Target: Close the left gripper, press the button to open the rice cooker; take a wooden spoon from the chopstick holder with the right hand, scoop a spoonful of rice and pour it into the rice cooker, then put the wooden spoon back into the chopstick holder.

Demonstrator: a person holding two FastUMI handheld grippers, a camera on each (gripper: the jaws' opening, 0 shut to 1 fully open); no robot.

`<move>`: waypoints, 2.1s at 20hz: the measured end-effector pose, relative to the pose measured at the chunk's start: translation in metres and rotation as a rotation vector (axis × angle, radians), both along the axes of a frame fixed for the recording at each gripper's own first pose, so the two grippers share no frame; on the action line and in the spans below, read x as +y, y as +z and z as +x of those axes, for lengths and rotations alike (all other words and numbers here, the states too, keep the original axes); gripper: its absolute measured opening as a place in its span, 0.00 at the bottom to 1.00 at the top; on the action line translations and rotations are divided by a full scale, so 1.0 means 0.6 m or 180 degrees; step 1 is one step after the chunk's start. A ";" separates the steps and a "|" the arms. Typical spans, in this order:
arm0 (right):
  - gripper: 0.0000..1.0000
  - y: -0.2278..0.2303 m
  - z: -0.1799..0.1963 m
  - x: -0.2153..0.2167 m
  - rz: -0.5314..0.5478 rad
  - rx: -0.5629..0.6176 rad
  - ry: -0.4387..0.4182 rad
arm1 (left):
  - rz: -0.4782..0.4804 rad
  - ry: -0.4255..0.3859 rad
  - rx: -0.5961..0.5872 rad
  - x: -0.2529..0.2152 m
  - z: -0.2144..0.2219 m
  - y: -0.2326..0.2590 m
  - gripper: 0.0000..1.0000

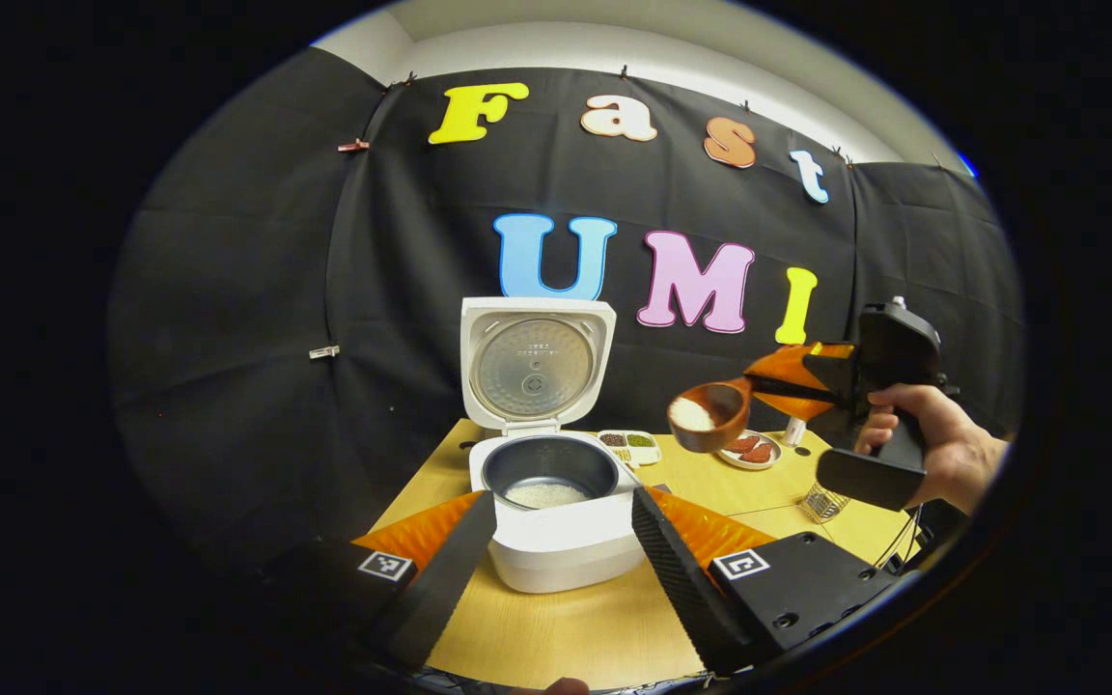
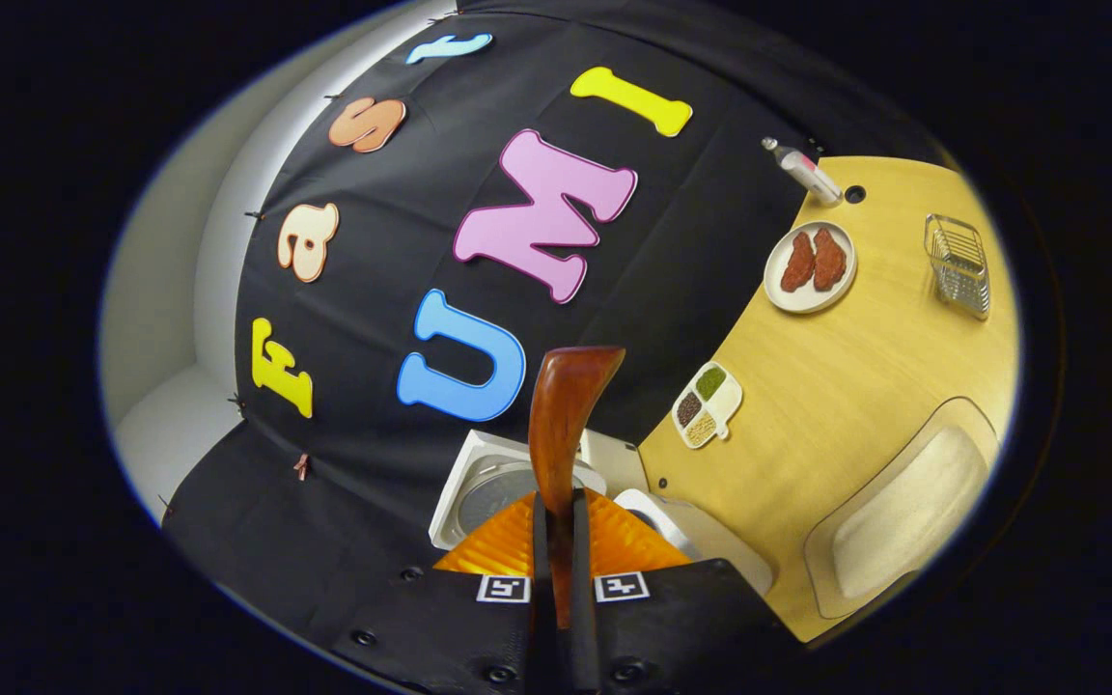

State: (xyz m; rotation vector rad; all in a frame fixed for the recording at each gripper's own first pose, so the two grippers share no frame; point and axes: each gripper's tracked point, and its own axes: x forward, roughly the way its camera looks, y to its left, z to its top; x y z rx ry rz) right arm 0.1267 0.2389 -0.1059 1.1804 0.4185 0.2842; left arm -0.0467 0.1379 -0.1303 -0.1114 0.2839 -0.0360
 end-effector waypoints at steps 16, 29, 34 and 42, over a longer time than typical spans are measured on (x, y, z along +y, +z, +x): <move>0.10 -0.047 0.108 0.210 -0.1148 -0.0329 0.0286 | -0.0132 0.0116 0.0061 0.058 0.027 -0.029 0.95; 0.10 -0.095 0.134 0.249 -0.2215 -0.0628 0.0508 | -0.0291 0.0097 0.0111 0.063 0.039 -0.033 0.95; 0.10 -0.086 0.130 0.270 -0.2533 -0.0905 0.0665 | -0.0300 0.0111 0.0116 0.070 0.043 -0.033 0.95; 0.10 -0.042 0.122 0.301 -0.2998 -0.1382 0.0846 | -0.0312 0.0165 0.0110 0.082 0.039 -0.030 0.95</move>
